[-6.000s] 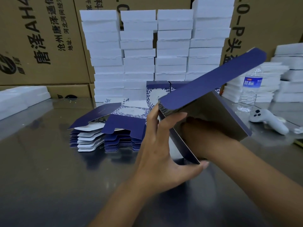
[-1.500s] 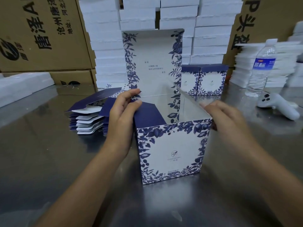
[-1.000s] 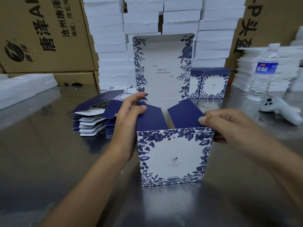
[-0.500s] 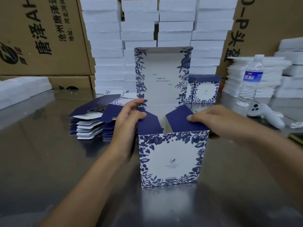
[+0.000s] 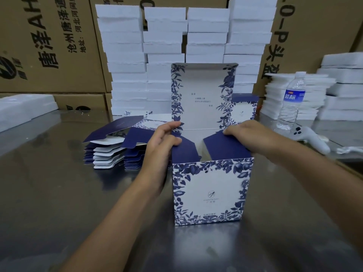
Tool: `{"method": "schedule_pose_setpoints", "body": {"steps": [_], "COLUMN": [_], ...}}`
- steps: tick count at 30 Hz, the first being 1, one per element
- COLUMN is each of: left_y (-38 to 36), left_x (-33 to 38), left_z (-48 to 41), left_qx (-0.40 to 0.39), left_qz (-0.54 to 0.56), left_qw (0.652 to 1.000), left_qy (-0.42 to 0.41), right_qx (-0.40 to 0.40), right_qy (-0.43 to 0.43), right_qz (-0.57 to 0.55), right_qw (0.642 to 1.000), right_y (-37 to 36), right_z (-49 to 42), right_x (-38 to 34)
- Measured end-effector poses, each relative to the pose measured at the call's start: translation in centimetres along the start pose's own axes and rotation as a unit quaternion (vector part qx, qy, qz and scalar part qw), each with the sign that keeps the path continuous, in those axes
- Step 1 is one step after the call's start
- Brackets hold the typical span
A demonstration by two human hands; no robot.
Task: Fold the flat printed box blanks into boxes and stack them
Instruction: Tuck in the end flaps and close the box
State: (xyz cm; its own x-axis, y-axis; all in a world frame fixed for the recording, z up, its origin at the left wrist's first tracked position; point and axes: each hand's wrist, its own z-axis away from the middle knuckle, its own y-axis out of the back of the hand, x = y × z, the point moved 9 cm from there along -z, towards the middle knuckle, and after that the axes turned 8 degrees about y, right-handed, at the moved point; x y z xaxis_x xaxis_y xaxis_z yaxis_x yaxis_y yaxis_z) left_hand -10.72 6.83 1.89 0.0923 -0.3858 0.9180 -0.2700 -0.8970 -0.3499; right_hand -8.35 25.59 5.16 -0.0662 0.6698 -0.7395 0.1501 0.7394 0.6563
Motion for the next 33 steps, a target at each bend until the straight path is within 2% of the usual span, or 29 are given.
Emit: {"method": "schedule_pose_setpoints", "body": {"steps": [5, 19, 24, 28, 33], "left_y": [-0.3, -0.5, -0.8, -0.5, -0.9], "left_x": [0.1, 0.2, -0.3, -0.2, 0.1], "left_z": [0.2, 0.2, 0.1, 0.0, 0.2], "left_qx": [-0.011, -0.042, -0.057, -0.039, -0.041], "left_qz": [-0.003, -0.025, 0.014, 0.020, -0.003], "left_qw": [1.000, 0.999, 0.998, 0.999, 0.999], "left_qy": [0.000, 0.014, 0.025, 0.018, -0.003], "right_qx": [-0.002, 0.013, 0.018, 0.035, 0.070], "right_qy": [0.058, 0.095, 0.086, 0.099, 0.122], "right_qz": [-0.017, -0.050, -0.072, -0.040, -0.183], "right_qw": [0.998, 0.994, 0.994, 0.994, 0.973], "right_y": [0.0, 0.3, 0.4, 0.7, 1.0], "right_z": [-0.2, -1.9, -2.0, -1.5, -0.7], "right_x": [-0.4, 0.3, 0.3, 0.1, 0.2]}}
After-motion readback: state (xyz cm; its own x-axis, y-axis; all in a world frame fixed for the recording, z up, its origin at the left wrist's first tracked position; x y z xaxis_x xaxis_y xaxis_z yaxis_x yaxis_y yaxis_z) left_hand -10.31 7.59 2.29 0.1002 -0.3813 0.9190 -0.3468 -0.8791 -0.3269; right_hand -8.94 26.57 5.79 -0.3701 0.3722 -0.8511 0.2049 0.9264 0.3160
